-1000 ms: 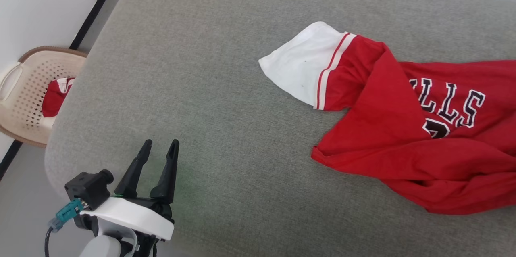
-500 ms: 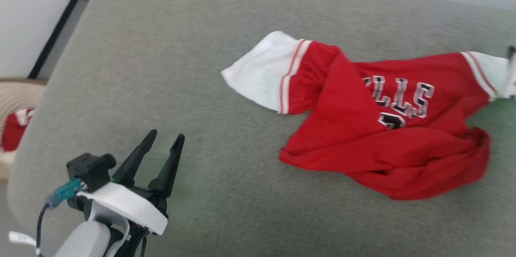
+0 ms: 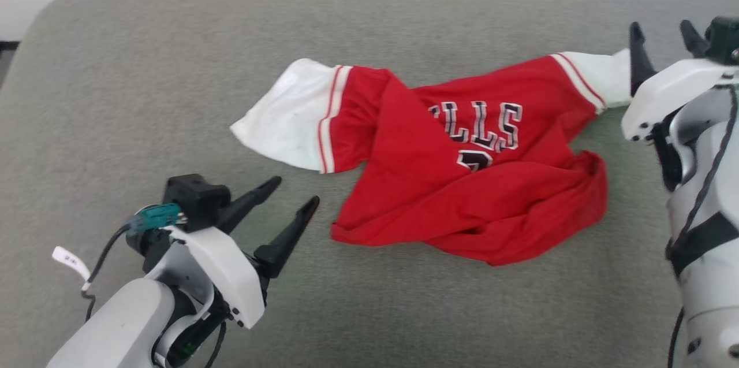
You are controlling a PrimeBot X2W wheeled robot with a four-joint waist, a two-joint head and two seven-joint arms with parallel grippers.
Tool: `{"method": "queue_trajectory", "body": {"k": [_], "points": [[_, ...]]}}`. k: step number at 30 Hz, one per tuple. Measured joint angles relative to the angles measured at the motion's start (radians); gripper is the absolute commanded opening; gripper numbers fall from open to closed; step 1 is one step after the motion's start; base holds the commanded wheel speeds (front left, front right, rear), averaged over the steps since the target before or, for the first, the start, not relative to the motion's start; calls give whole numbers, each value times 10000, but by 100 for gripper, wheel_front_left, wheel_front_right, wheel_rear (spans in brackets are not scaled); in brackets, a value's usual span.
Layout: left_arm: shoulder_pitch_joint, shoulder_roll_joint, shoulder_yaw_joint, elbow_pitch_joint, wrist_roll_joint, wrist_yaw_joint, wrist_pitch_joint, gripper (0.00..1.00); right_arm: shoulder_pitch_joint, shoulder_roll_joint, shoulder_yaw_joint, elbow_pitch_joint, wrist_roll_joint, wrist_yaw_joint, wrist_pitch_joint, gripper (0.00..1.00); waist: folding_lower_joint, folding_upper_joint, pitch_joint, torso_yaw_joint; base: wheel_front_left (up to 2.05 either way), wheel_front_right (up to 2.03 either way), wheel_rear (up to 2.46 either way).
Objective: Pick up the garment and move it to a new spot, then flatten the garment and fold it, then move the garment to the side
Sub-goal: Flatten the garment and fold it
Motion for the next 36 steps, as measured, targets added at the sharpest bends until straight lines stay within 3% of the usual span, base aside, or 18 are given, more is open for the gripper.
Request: {"method": "queue_trajectory", "body": {"k": [8,18,25,33,34,36], "points": [[-669,353,-1108,-151,-297,0,1340,100,1370,502,332,-1996,502,0,-410,100,0,0,-23,-966,0,0,0],[-1263,479,-1870,431,-401,21,3072,100,3524,1024,491,-4744,1066,0,207,100,0,0,4,-1893,0,0,0],[-1502,435,-2280,1039,-121,96,3586,100,4718,1099,947,-6194,1609,0,385,100,0,0,35,-2291,0,0,0],[-1920,311,-2821,2050,930,435,3848,100,5668,1116,1498,-7171,2082,0,602,100,0,0,7,-2458,0,0,0],[-1966,247,-2863,2155,938,454,3896,89,5725,1116,1586,-7250,2088,0,617,100,0,0,10,-2461,0,0,0],[-2002,98,-2861,2355,840,462,4033,0,5832,1126,1714,-7432,2132,0,619,100,0,0,15,-2462,0,0,0]]}}
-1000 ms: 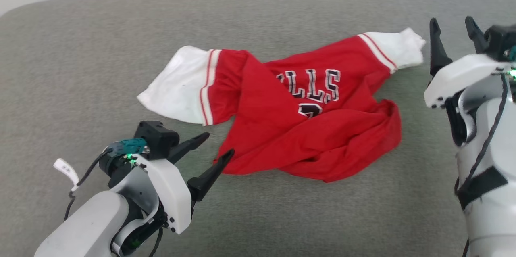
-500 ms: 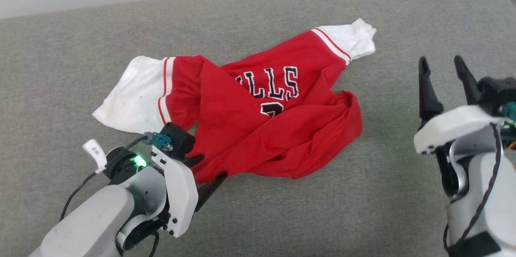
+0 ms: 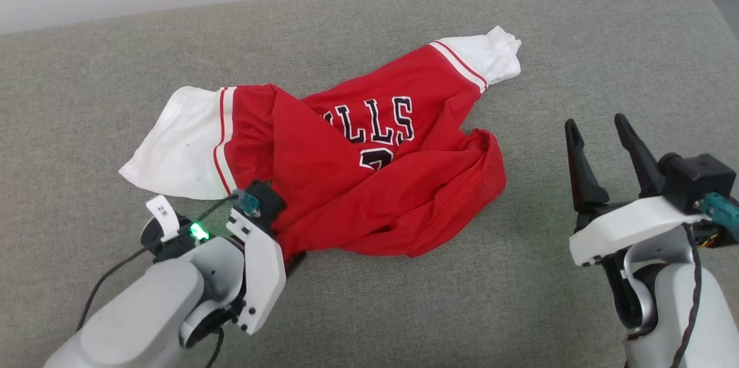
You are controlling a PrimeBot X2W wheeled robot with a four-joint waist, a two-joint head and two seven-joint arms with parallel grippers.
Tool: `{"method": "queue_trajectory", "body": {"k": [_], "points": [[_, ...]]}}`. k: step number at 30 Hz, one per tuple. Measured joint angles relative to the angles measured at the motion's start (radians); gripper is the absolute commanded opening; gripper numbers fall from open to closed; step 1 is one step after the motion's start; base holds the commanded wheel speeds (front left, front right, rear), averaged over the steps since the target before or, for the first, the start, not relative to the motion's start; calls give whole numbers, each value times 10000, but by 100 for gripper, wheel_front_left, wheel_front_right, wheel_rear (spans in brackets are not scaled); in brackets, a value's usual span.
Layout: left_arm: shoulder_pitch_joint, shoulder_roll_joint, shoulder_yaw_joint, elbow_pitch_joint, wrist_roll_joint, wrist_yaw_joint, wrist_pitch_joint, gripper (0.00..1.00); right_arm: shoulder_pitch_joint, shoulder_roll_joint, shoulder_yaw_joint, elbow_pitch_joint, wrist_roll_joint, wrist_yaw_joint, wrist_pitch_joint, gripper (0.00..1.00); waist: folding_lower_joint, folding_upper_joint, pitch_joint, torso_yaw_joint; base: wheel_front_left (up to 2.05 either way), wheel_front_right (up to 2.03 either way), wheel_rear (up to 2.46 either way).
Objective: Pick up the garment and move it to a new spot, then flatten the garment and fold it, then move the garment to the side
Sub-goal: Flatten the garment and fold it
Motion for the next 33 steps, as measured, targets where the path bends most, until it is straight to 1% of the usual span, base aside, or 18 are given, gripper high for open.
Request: {"method": "queue_trajectory", "body": {"k": [4,10,13,15,21,26,31,33], "points": [[-105,-63,58,165,-284,-4,272,0,226,-2,176,-297,63,0,-56,100,0,0,24,36,0,0,0],[22,-33,203,-48,-840,2,593,0,500,0,222,-669,48,0,-424,100,0,0,47,189,0,0,0],[192,54,282,-330,-1137,125,784,0,619,0,330,-857,-61,0,-702,100,0,0,67,289,0,0,0],[419,104,387,-596,-1377,297,905,0,658,4,424,-930,-165,0,-903,100,0,0,74,351,0,0,0],[1146,508,579,-1511,-1994,851,1388,0,739,0,474,-1041,-337,0,-1243,100,0,0,49,521,0,0,0],[1779,851,662,-2270,-2452,1430,1833,0,852,0,422,-1018,-316,0,-1258,100,0,0,-14,684,0,0,0],[2332,1001,637,-2871,-2947,1837,2370,0,856,2,366,-1014,-270,0,-1131,100,0,0,-40,833,0,0,0],[2483,1014,639,-2991,-3133,2063,2629,0,856,2,353,-1012,-265,0,-1074,100,0,0,-39,880,0,0,0]]}}
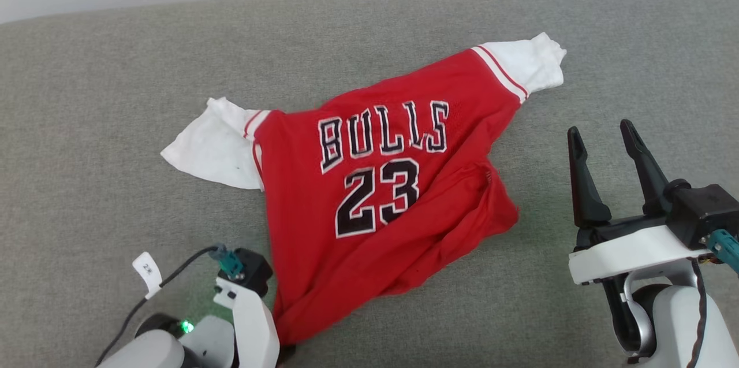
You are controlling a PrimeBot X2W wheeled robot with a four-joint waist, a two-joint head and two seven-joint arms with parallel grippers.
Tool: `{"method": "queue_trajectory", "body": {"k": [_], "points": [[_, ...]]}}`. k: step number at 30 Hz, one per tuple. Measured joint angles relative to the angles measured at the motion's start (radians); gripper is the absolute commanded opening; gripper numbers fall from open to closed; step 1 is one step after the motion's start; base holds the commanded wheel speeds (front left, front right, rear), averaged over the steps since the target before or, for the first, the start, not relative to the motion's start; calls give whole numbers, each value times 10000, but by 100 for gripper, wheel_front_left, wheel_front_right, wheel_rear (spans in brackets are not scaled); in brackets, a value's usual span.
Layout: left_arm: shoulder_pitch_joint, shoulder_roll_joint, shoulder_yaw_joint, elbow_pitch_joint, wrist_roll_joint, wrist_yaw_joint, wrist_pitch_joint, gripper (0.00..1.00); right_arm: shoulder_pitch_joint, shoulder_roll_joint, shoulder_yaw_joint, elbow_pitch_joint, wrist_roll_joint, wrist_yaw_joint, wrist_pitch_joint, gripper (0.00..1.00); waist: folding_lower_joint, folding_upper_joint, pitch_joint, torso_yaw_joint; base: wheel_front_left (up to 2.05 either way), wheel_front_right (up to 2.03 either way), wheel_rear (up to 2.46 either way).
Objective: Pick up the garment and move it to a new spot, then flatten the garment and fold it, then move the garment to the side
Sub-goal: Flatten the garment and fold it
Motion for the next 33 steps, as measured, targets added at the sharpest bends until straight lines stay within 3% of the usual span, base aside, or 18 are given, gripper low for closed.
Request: {"method": "queue_trajectory", "body": {"k": [6,7,8,9,22,33], "points": [[220,113,-17,-382,-265,376,451,0,-1,0,2,58,73,0,132,100,0,0,-24,83,0,0,0],[220,144,-13,-458,-261,372,399,17,-4,2,6,67,77,0,134,100,0,0,-35,89,0,0,0],[219,161,27,-518,-259,357,301,64,-4,0,0,81,84,0,134,100,0,0,-50,92,0,0,0],[220,169,94,-556,-261,351,224,100,-4,0,-2,96,84,0,134,100,0,-1,-69,95,0,0,0],[-866,924,1373,-1365,-823,593,621,100,2,0,-13,123,146,0,77,100,0,0,-383,-133,0,0,0],[-3282,598,2209,675,-863,364,832,100,-253,0,236,132,276,0,-54,100,0,0,-122,-759,0,0,0]]}}
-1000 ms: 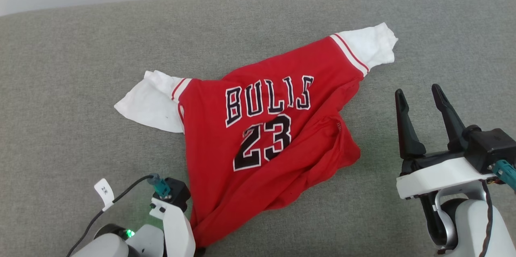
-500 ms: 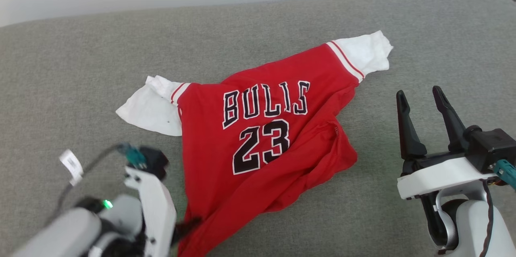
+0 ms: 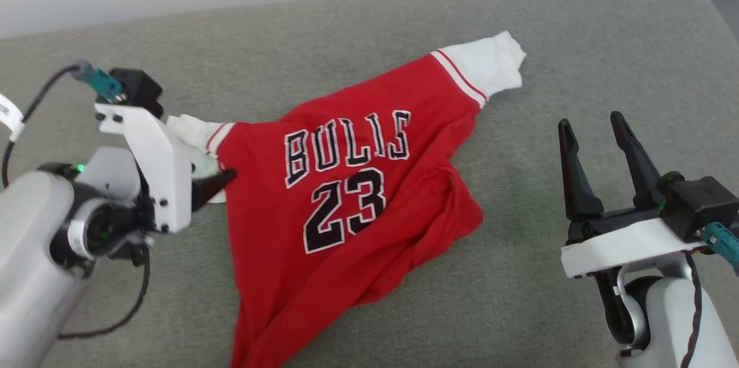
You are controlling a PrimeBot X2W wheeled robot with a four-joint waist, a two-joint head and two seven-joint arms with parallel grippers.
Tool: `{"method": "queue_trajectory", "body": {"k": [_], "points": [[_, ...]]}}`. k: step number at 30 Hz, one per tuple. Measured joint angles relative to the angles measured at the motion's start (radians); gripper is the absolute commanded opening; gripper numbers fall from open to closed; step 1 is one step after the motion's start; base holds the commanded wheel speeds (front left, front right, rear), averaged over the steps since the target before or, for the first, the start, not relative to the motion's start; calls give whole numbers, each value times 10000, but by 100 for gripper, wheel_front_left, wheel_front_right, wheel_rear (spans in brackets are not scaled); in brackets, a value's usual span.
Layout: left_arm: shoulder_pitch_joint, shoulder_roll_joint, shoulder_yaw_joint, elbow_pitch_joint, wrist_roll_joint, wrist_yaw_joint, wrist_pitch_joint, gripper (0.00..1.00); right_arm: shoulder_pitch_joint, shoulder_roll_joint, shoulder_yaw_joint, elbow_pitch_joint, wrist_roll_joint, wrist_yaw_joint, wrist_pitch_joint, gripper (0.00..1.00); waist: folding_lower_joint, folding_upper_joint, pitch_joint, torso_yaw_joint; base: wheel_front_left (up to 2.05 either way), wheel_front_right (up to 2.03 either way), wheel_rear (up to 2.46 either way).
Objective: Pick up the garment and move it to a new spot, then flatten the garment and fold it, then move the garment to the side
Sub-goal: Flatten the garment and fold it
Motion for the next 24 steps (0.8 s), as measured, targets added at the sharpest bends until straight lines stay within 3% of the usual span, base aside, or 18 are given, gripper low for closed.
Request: {"method": "queue_trajectory", "body": {"k": [20,21,22,23,24], "points": [[-1589,-842,307,4176,-257,-123,86,100,-381,0,163,59,176,0,-347,100,0,0,979,-859,0,0,0],[-1616,-915,337,4337,-309,-132,90,76,-393,-2,155,79,176,0,-355,100,0,0,1016,-875,0,0,0],[-1647,-997,378,4475,-403,-165,107,20,-416,0,157,102,178,0,-360,100,0,0,1045,-884,0,0,0],[-1728,-1087,445,4713,-543,-213,174,0,-433,-2,121,136,176,0,-391,100,0,0,1080,-870,0,0,0],[-1789,-1095,431,4784,-543,-267,245,0,-444,0,94,161,174,0,-407,100,0,0,1088,-855,0,0,0]]}}
